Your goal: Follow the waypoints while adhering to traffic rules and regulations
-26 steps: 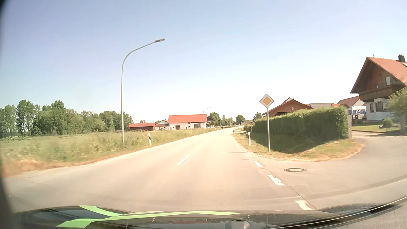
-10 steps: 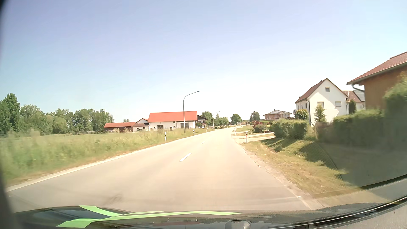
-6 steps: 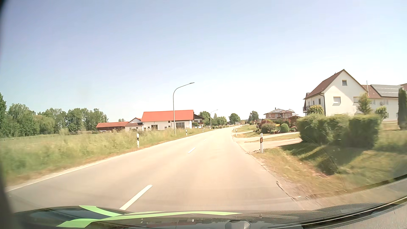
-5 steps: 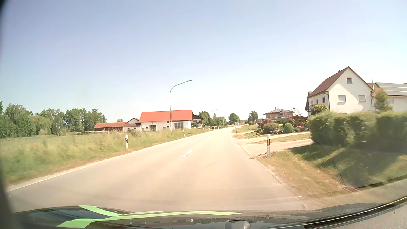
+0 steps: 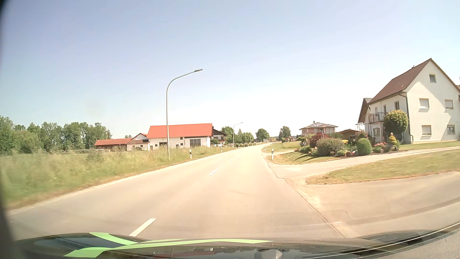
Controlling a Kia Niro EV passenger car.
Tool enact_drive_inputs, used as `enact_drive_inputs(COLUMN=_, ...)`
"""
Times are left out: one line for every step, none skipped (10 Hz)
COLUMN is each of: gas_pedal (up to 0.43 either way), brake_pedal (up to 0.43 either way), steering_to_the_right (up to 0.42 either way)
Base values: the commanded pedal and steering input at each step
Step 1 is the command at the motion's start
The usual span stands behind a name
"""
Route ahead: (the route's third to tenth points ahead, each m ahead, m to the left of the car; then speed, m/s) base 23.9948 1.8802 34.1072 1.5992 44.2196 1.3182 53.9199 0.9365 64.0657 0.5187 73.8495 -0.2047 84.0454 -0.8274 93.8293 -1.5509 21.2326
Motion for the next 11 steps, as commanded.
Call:
enact_drive_inputs(gas_pedal=0.15, brake_pedal=0.0, steering_to_the_right=0.0)
enact_drive_inputs(gas_pedal=0.15, brake_pedal=0.0, steering_to_the_right=0.0)
enact_drive_inputs(gas_pedal=0.098, brake_pedal=0.0, steering_to_the_right=0.0)
enact_drive_inputs(gas_pedal=0.079, brake_pedal=0.0, steering_to_the_right=0.0)
enact_drive_inputs(gas_pedal=0.079, brake_pedal=0.0, steering_to_the_right=0.0)
enact_drive_inputs(gas_pedal=0.067, brake_pedal=0.0, steering_to_the_right=0.0)
enact_drive_inputs(gas_pedal=0.067, brake_pedal=0.0, steering_to_the_right=0.0)
enact_drive_inputs(gas_pedal=0.087, brake_pedal=0.0, steering_to_the_right=0.0)
enact_drive_inputs(gas_pedal=0.11, brake_pedal=0.0, steering_to_the_right=0.001)
enact_drive_inputs(gas_pedal=0.138, brake_pedal=0.0, steering_to_the_right=0.003)
enact_drive_inputs(gas_pedal=0.138, brake_pedal=0.0, steering_to_the_right=0.004)
